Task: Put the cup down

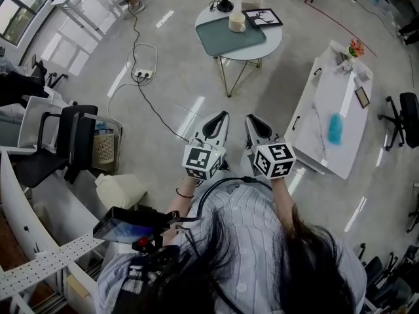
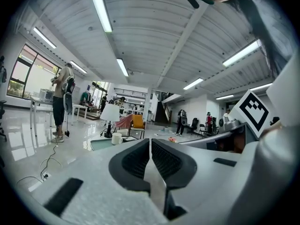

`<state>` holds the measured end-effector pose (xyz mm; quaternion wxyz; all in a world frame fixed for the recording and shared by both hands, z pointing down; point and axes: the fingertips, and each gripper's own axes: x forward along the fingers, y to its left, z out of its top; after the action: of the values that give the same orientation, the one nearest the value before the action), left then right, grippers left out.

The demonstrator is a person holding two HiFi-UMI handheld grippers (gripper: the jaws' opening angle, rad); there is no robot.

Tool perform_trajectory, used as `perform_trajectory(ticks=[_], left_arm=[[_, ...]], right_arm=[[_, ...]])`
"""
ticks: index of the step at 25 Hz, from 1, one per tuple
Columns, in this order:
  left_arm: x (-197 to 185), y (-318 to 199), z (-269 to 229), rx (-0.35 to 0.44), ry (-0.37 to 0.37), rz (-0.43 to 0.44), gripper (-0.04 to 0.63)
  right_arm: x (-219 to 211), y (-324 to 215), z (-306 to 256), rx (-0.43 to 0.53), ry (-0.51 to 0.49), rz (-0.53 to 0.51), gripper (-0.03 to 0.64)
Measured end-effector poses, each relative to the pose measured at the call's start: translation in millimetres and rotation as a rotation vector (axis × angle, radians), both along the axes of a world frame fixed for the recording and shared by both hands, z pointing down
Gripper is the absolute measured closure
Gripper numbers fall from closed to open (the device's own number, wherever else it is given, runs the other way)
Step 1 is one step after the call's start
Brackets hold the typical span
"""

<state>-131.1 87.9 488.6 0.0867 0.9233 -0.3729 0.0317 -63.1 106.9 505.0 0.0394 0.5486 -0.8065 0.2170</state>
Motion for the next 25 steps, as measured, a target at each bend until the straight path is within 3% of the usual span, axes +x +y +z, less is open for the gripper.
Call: perform_trajectory(ticks=[25], left_arm=[[21,9,-5,0.021,-0.006,0.041,0.577]], right_arm=[[17,15,-8,0.018,0.005,0.017,0.575]])
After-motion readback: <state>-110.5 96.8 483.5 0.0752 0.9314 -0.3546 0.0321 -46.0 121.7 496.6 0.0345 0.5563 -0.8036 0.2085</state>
